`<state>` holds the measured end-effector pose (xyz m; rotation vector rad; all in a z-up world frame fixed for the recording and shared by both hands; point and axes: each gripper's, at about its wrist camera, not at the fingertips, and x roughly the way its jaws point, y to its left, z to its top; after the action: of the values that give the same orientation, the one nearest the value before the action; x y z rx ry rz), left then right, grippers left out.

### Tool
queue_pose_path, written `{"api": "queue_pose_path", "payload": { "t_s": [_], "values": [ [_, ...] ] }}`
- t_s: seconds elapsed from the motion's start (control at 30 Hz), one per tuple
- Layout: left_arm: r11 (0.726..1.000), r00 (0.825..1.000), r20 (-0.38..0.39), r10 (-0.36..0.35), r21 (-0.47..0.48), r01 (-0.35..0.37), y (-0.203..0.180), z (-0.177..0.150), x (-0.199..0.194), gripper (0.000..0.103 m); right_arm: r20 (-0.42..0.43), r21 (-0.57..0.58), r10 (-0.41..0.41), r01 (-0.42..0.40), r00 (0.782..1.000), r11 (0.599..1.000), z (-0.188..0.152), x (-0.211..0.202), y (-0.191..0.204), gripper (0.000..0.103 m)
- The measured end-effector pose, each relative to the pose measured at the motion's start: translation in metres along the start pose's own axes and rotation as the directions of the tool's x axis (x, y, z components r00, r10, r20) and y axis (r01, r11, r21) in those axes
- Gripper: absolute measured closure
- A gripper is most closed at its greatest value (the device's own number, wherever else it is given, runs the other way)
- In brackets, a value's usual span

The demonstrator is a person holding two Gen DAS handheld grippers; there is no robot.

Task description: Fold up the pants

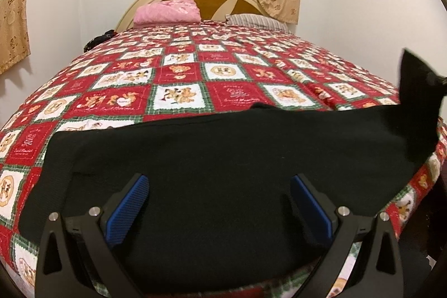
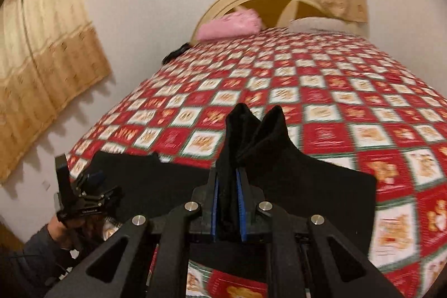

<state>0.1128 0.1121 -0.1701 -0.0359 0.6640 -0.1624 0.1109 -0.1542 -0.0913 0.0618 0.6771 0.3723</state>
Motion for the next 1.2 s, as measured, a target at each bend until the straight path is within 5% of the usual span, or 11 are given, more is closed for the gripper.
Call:
{"api": "queue_pose_path", "payload": {
  "t_s": [0.4,0.57,0.7,0.87,1.2],
  "values": [
    [0.983,0.983,0.002,-0.184,0.008,0.184,-0.036,0.016,-0.009,0.000,-0.209,-0.043,0.058,-0.069,0.976,0.997,-0.049,0.090,0.025,0.090],
    [0.955,0.955,-0.032,-0.296,-0.032,0.295,-0.050,0.022,-0.001,0.000,-0.213,-0.041,0.185,-0.198,0.959,0.979,-0.056,0.066,0.021,0.067],
    [0.933,0.931,-0.066,-0.359,-0.042,0.357,-0.071,0.028,0.011,0.000,-0.155,-0.054,0.207,-0.217,0.966,0.975,-0.064,0.034,0.011,0.061],
    [0.931,0.926,-0.095,-0.366,-0.030,0.364,-0.092,0.035,0.026,0.000,-0.105,-0.106,0.079,-0.090,0.991,0.990,-0.070,0.022,0.011,0.062],
    [0.933,0.928,-0.099,-0.359,-0.044,0.357,-0.096,0.034,0.025,0.000,-0.129,-0.203,-0.041,0.014,0.991,0.979,-0.074,0.069,0.044,0.067]
  ]
}}
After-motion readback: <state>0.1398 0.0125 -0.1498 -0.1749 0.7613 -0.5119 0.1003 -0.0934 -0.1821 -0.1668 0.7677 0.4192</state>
